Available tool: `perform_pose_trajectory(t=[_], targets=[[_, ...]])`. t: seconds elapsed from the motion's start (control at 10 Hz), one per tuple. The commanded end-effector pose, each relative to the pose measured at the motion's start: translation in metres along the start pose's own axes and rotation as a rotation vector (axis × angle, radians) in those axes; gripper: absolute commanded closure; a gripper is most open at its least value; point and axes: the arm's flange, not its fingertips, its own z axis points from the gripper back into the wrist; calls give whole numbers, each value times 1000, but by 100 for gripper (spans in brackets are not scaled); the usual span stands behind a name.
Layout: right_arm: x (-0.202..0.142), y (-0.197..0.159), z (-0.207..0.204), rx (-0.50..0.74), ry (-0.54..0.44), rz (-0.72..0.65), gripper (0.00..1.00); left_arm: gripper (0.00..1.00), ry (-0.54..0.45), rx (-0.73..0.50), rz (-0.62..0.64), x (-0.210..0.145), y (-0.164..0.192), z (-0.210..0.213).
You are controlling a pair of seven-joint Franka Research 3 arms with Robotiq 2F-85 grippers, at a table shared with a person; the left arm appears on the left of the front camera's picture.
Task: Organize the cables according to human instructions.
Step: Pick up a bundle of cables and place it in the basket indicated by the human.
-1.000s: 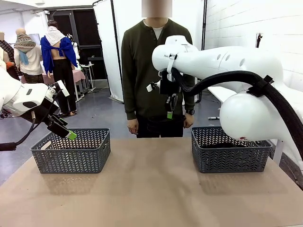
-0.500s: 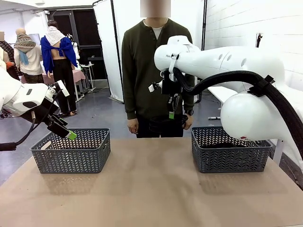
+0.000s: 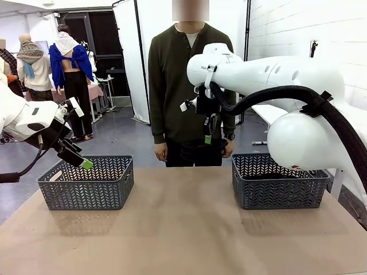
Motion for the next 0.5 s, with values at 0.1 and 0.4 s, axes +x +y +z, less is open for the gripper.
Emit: perform_pose_trajectory(t=[0.1, 0.4], targets=[[-38, -9, 26, -11, -19, 75, 100, 0, -9, -11, -3, -2, 3, -1], [-79, -20, 51, -3, -32, 122, 100, 0, -9, -11, -3, -2, 3, -1]])
